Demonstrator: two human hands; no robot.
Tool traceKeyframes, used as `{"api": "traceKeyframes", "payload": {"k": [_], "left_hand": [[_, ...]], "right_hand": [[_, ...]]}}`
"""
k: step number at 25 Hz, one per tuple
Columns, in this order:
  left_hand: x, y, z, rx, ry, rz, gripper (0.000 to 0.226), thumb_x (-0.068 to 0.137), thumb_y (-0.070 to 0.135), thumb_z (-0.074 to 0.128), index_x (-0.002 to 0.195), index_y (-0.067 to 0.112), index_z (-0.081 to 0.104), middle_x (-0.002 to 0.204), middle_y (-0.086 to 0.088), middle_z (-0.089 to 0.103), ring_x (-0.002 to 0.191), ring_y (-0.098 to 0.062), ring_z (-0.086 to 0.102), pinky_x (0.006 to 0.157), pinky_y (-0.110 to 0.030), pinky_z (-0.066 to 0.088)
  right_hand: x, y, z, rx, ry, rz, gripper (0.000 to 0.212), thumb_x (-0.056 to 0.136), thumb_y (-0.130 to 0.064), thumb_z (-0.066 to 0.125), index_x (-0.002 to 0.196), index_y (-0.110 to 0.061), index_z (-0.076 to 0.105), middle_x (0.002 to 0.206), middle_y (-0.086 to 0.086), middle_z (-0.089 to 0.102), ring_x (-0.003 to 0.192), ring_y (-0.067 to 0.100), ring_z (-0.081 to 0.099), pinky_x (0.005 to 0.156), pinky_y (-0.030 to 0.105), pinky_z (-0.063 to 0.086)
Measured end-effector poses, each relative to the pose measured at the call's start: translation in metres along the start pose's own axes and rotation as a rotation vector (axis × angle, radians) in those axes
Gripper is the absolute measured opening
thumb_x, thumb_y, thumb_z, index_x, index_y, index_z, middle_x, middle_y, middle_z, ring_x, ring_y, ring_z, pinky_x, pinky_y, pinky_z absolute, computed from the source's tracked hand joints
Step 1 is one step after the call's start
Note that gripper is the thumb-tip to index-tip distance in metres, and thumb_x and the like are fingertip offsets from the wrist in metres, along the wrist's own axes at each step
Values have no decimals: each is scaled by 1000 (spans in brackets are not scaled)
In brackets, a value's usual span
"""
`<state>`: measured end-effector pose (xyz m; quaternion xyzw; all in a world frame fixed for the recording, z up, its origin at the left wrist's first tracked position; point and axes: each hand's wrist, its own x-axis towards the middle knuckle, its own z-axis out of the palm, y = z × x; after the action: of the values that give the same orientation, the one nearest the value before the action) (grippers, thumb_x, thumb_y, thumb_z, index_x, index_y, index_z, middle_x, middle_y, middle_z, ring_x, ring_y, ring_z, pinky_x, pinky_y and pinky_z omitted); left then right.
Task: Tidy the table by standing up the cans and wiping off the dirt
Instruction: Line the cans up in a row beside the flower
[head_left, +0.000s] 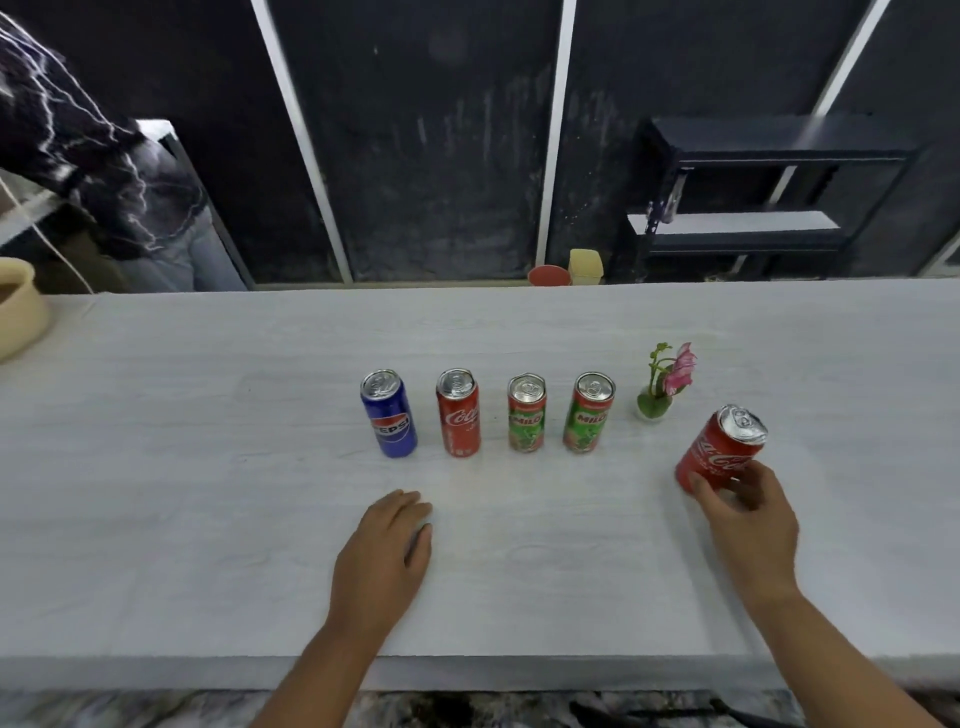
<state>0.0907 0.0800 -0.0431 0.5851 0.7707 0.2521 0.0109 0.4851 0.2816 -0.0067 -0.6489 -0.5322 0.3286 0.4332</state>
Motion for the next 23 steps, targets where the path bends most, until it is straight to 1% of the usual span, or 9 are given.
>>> {"api": "traceKeyframes", "payload": {"k": [2,4,6,11,15,17,19,21,23], "left_hand": [[-9,-38,-21,17,42,-40,39,103,41,56,130,23,78,141,5,70,135,-15,63,105,-25,51],[-13,-76,-39,24,66,-70,46,102,46,50,130,23,78,140,6,70,135,-17,62,106,-28,52],[-14,-109,-55,30,83,-96,47,102,49,51,130,22,78,139,4,70,134,-18,62,107,-31,53],[1,-156,-75,2,63,-104,42,100,46,68,131,19,76,142,1,68,136,-20,61,107,-37,56],[20,-182,-88,19,19,-106,42,99,43,73,134,19,74,147,-1,66,142,-22,57,112,-39,53],[23,-186,-88,-7,48,-94,41,98,42,75,132,20,75,145,-1,67,140,-22,58,113,-39,52],[24,-189,-87,-29,68,-83,39,97,43,75,130,20,76,142,0,68,138,-22,59,111,-38,53],[24,-192,-85,-39,77,-85,40,97,44,74,129,21,75,141,1,67,137,-20,59,110,-35,53],[25,-196,-84,-45,80,-88,40,97,45,72,129,22,75,140,2,66,136,-18,58,108,-34,54]], "right_hand": [[-41,-11,25,14,-92,-18,60,74,-57,90,126,-43,64,118,-23,74,112,-2,68,97,30,51],[-81,-28,57,32,-208,-35,58,76,-52,92,126,-47,64,119,-31,72,113,-7,66,99,28,50],[-118,-47,94,49,-314,-77,56,76,-48,94,123,-50,64,119,-36,70,113,-8,67,98,25,49],[-186,-91,187,88,-488,-170,51,77,-44,94,119,-52,66,120,-35,71,112,-8,68,93,18,53],[-210,-119,255,75,-533,-225,54,76,-46,91,125,-37,70,115,-25,75,107,-5,69,95,28,58],[-215,-133,283,59,-542,-230,52,77,-50,88,125,-38,69,112,-26,75,104,-7,68,93,28,58],[-220,-148,310,44,-544,-236,52,79,-53,85,126,-42,67,110,-32,72,103,-12,66,89,25,59],[-222,-162,333,56,-551,-233,50,80,-53,84,126,-51,63,104,-41,69,102,-16,65,87,22,58],[-220,-172,351,66,-548,-213,50,82,-51,84,128,-52,63,103,-43,69,102,-16,66,89,23,58]]}}
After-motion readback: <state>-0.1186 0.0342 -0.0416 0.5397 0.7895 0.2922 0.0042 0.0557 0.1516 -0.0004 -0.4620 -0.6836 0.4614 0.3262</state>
